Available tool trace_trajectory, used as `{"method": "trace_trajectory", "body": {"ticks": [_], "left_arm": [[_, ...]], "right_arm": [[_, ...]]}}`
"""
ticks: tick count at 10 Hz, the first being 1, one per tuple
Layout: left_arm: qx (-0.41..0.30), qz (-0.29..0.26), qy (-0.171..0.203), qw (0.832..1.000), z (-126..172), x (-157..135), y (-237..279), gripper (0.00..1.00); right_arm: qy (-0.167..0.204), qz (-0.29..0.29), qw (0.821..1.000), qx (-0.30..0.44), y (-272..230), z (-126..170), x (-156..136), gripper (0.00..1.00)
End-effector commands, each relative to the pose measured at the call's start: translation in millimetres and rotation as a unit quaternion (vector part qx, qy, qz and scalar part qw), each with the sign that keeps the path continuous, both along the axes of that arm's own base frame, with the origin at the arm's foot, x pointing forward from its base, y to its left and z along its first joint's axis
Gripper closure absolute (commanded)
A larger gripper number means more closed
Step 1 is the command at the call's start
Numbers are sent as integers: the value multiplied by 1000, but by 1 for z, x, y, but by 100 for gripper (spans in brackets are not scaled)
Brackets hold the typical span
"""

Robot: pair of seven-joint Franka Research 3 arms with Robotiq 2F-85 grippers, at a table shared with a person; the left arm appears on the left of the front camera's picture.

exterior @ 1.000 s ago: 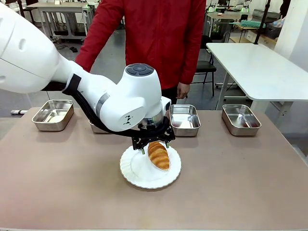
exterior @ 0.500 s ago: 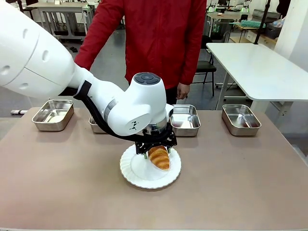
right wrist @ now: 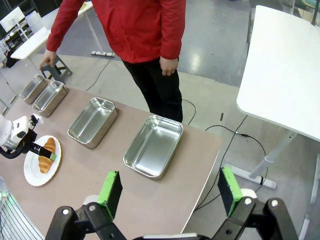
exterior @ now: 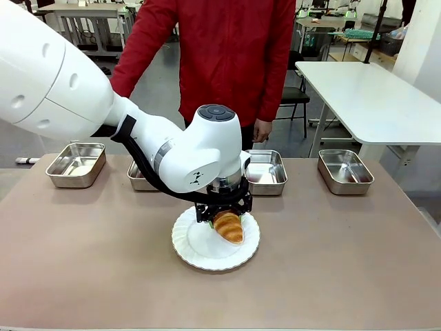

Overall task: Place the bread in the container.
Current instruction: Place the Butter Roll into the Airtight Container indicated by the human.

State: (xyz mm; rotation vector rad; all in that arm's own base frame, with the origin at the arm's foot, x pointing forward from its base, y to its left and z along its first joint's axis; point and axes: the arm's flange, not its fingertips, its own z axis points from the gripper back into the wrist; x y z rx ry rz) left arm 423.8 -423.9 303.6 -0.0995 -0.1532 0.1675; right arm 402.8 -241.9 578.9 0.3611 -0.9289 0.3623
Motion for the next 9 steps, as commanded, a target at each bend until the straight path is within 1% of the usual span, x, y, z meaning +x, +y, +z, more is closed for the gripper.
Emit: {"method": "trace_trajectory", "body": {"ticks": [1, 2, 3, 4, 5, 9], "left_arm": [[8, 15, -5, 1000, -3, -1, -6, 40], [10, 16, -6, 1000, -2, -1, -6, 37], [11, 14, -6, 1000, -1, -1, -7, 60], [24, 17, 13, 999, -2, -1, -6, 60], [5, 1, 3, 1000, 1, 0, -1, 60], [11, 1, 7, 1000, 2, 1, 0, 59]], "right_arm": [[-1, 1, 1000, -2, 1, 2, 0, 0], [-1, 1, 1000, -2, 1, 2, 0, 0], [-1, 1, 1000, -2, 1, 2, 0, 0], [-1, 1, 1000, -2, 1, 2, 0, 0], [-1, 1, 1000, -2, 1, 2, 0, 0], [-1, 1, 1000, -2, 1, 2, 0, 0]]}}
